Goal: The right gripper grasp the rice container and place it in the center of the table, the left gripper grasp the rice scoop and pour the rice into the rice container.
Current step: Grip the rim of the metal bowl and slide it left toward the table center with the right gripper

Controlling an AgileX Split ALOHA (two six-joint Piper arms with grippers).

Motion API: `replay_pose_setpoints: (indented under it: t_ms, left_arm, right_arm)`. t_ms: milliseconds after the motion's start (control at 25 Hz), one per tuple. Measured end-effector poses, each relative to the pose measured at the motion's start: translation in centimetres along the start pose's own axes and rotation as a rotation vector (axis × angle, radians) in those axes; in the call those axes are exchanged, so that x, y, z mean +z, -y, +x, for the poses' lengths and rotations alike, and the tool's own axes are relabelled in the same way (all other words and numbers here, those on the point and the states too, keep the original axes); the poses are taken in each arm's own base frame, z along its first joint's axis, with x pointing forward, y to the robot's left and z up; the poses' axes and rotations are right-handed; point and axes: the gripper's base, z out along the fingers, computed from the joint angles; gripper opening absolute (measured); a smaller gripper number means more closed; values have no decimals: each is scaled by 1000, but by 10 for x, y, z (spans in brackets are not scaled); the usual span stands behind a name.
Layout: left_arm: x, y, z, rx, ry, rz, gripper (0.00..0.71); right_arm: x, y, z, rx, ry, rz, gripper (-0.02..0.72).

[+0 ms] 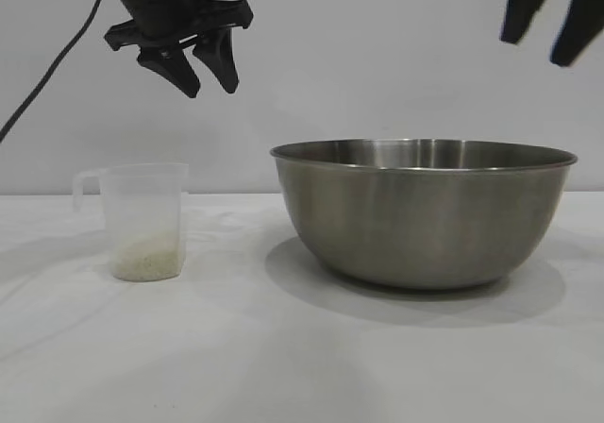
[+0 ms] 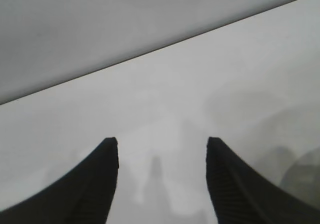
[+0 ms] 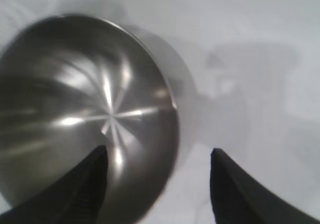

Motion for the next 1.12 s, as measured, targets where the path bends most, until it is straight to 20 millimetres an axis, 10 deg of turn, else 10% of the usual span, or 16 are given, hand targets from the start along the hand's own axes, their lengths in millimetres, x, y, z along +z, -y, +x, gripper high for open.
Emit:
replay_pose_setpoints:
  t_ms: [640, 880, 1120]
  left_arm:
    - [0, 0, 0, 8, -5, -2, 337]
    - [0, -1, 1, 24, -7, -8, 337]
    - [0, -1, 1, 25, -7, -9, 337]
  right_arm:
    - [45, 3, -11, -10, -69, 52, 322]
    - [65, 3, -15, -7, -91, 45, 53]
    - [77, -25, -18, -64, -96, 34, 0]
